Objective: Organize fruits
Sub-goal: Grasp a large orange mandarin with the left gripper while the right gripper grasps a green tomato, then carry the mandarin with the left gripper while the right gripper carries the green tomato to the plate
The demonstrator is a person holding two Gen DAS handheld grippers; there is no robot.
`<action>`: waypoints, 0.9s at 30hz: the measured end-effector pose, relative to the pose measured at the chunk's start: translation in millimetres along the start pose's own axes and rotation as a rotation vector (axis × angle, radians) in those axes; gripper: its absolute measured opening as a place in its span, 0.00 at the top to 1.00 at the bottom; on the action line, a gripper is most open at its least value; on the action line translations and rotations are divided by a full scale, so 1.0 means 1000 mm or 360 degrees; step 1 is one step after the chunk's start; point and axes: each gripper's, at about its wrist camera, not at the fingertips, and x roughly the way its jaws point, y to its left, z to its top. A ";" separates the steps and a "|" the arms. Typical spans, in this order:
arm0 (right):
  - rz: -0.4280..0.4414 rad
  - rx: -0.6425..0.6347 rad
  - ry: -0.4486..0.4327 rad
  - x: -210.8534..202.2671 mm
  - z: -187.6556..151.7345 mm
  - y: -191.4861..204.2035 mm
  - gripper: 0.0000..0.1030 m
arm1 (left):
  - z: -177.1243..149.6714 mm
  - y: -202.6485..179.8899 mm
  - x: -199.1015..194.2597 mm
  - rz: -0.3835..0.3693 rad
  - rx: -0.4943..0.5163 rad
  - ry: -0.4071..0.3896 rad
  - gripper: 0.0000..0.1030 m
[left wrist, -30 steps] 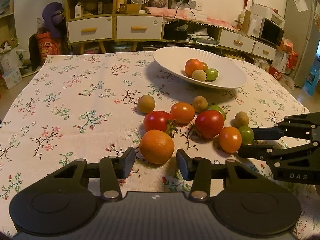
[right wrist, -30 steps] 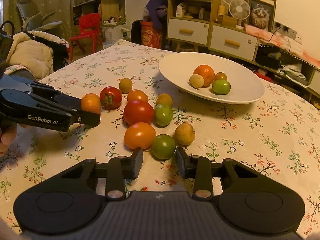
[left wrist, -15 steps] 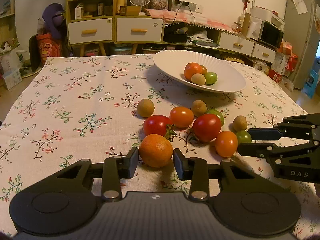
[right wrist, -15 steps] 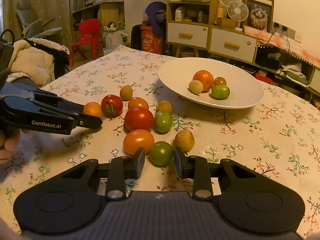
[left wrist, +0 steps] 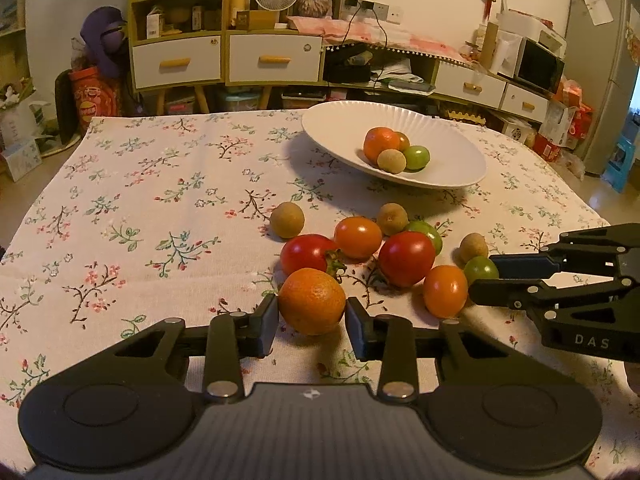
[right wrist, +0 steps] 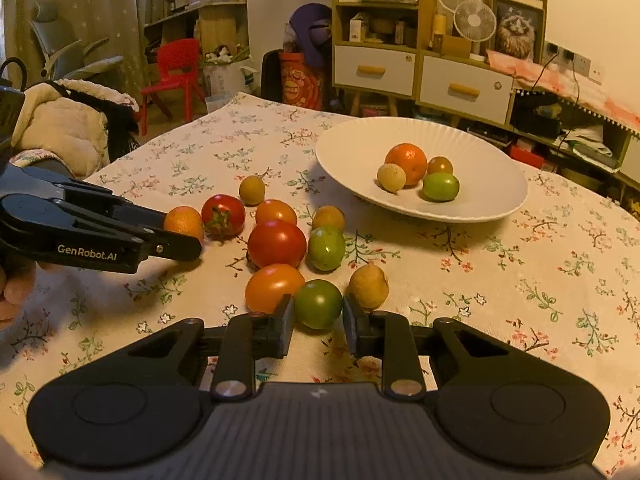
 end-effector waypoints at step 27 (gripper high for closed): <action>-0.0066 0.0055 -0.0195 -0.015 0.042 -0.028 0.77 | 0.036 -0.040 -0.009 -0.0146 0.0033 -0.0095 0.63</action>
